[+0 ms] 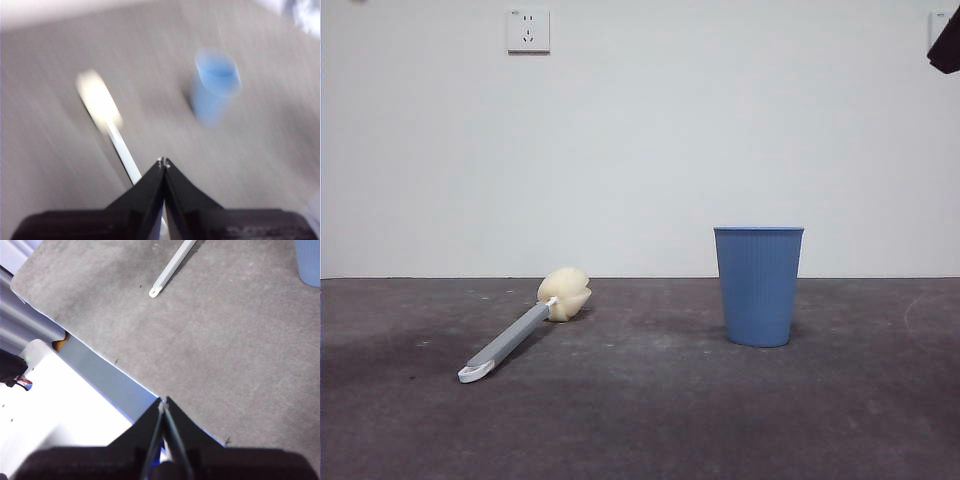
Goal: Pick up the cup brush,pick up the cup,insert the brush into the cup,clean the cup,put the cup brush back,put the cup back to the fixed position on the table
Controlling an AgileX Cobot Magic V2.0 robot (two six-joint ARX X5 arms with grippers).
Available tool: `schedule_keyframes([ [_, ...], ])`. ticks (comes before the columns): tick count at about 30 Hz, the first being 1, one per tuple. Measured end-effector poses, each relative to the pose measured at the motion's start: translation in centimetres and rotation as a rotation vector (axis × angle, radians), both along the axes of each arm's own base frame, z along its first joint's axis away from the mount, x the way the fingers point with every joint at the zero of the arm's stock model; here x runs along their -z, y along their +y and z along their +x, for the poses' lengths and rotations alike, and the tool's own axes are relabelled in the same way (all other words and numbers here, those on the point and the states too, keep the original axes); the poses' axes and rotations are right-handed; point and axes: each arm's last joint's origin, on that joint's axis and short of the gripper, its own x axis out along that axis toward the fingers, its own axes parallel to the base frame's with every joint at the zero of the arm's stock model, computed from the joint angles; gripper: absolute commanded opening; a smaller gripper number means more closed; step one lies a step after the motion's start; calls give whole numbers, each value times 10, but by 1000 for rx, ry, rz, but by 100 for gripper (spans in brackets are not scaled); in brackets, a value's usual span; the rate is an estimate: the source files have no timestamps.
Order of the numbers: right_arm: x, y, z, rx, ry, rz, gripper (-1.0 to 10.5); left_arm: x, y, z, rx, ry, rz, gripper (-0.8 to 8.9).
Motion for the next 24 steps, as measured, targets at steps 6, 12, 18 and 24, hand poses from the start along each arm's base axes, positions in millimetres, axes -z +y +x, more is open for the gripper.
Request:
schedule_keyframes([
  [6,0,0,0,0,0,0,1,-10,30,-16,-210,-482,-63,-3],
  [12,0,0,0,0,0,0,1,41,45,-26,-429,-607,-37,-3],
  [18,0,0,0,0,0,0,1,118,47,-26,-454,-488,-4,-3],
  [24,0,0,0,0,0,0,1,163,47,-25,-457,-437,-3,-3],
])
